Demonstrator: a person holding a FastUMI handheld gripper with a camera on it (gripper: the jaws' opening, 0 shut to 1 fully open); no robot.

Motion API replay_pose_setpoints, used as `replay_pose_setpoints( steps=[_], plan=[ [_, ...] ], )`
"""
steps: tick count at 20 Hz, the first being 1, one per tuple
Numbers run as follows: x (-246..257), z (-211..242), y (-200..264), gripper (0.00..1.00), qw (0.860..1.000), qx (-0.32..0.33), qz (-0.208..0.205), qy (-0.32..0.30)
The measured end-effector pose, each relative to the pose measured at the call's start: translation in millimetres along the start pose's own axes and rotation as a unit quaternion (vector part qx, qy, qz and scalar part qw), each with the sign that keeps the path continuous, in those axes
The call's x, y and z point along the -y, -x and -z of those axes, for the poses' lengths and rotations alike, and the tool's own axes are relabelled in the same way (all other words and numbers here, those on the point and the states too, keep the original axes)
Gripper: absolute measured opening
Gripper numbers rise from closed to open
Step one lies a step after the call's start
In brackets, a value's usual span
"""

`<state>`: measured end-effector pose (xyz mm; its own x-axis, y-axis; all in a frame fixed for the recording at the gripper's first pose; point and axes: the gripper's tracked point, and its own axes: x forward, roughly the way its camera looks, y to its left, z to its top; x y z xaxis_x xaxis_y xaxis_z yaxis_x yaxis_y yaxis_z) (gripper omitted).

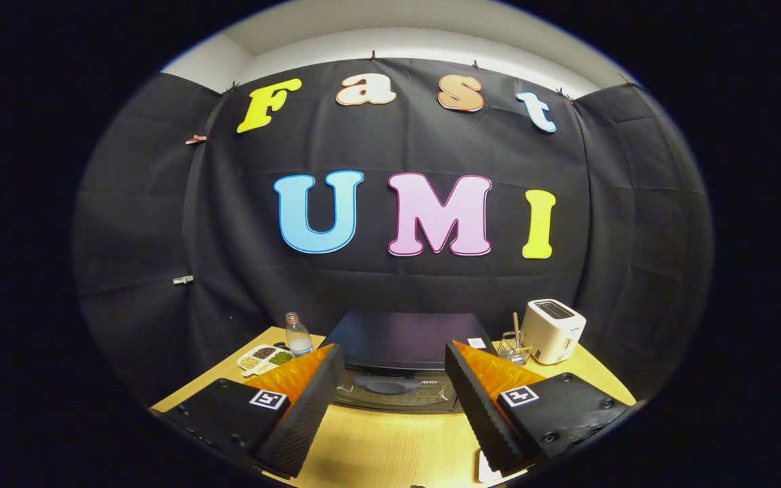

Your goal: Open the toaster oven, put the food inside, and close the toaster oven door.

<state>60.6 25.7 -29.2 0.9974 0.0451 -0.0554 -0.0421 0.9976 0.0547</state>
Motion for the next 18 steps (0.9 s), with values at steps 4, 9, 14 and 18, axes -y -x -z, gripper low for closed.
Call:
replay_pose_setpoints(
  steps=[4, 9, 14, 18],
  plan=[
    [-1, 25, -42, 0.98, 0.999, -0.032, 0.010, 0.003],
    [-7, 73, -92, 0.98, 0.996, -0.090, 0.015, 0.008],
    [-10, 112, -126, 0.99, 0.991, -0.133, 0.027, -0.002],
    [-7, 131, -138, 0.99, 0.987, -0.153, 0.039, 0.002]
  ],
)
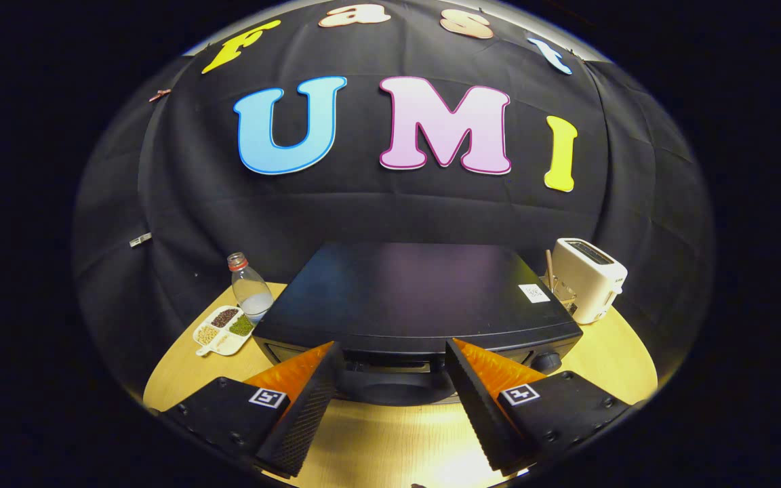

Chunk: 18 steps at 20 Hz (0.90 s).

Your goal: Open the toaster oven, put the food inside, and close the toaster oven door.

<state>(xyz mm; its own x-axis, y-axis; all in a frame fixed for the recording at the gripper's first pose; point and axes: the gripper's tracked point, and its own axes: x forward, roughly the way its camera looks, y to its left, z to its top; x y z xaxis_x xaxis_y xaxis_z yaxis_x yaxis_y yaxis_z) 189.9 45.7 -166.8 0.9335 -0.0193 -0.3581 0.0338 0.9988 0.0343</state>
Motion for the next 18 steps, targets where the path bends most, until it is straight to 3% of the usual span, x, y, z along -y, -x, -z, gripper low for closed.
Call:
replay_pose_setpoints(
  steps=[8, 15, 18],
  plan=[
    [5, 11, -4, 0.99, 1.000, -0.011, 0.013, -0.024],
    [3, 55, 39, 0.99, 0.998, -0.048, 0.000, -0.027],
    [4, 83, 57, 0.99, 0.997, -0.072, 0.001, -0.001]
  ],
)
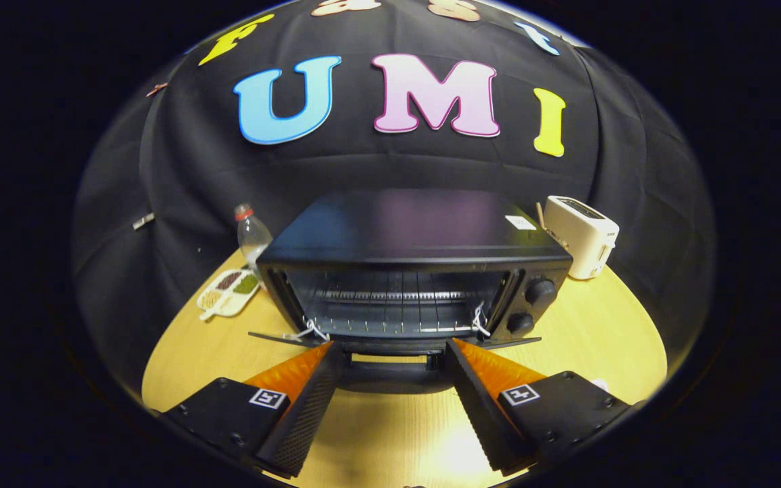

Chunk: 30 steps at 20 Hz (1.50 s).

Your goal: Open the toaster oven, put the food inside, and close the toaster oven door.

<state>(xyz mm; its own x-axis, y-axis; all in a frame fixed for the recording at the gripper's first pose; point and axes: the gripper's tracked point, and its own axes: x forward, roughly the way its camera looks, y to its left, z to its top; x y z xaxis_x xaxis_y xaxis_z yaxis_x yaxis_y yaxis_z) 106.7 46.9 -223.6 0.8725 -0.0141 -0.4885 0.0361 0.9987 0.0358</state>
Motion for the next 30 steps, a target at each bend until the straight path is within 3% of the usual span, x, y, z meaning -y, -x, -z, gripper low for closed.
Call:
replay_pose_setpoints(
  steps=[4, 7, 15, 19, 23, 28, 30],
  plan=[
    [-1, 53, 9, 0.99, 0.998, -0.070, -0.007, 0.008],
    [-1, 67, 20, 0.99, 0.996, -0.093, -0.012, -0.009],
    [14, 48, 64, 0.99, 0.998, -0.062, -0.015, -0.029],
    [29, 12, 105, 0.99, 0.996, -0.017, -0.056, -0.063],
    [89, -14, 144, 0.99, 0.991, 0.008, -0.055, -0.125],
    [194, -12, 158, 0.99, 0.996, 0.005, -0.014, -0.083],
    [225, -6, 154, 0.99, 0.996, -0.015, -0.028, -0.085]
  ],
)
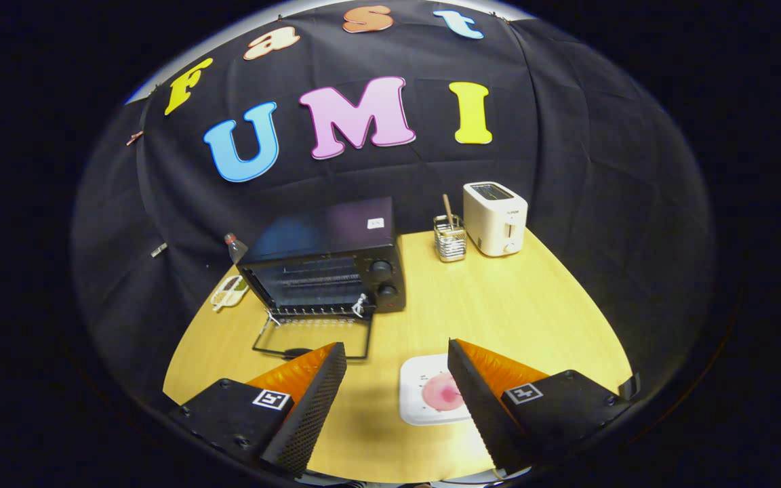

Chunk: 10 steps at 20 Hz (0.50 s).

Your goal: Open the toaster oven, put the food inside, and close the toaster oven door.

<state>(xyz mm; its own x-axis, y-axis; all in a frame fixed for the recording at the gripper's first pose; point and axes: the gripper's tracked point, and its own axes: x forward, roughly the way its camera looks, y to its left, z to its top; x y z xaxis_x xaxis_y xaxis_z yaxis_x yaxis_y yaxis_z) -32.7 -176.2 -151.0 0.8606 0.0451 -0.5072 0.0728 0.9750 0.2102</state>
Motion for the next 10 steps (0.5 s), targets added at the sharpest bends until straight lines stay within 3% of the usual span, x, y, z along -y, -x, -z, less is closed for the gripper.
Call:
replay_pose_setpoints(
  steps=[4, 5, 10],
  plan=[
    [58, 15, -28, 0.98, 0.994, -0.074, -0.039, -0.066],
    [72, 26, -38, 0.91, 0.992, -0.096, -0.040, -0.076],
    [120, 85, -78, 0.88, 0.976, -0.198, -0.037, -0.077]
  ],
)
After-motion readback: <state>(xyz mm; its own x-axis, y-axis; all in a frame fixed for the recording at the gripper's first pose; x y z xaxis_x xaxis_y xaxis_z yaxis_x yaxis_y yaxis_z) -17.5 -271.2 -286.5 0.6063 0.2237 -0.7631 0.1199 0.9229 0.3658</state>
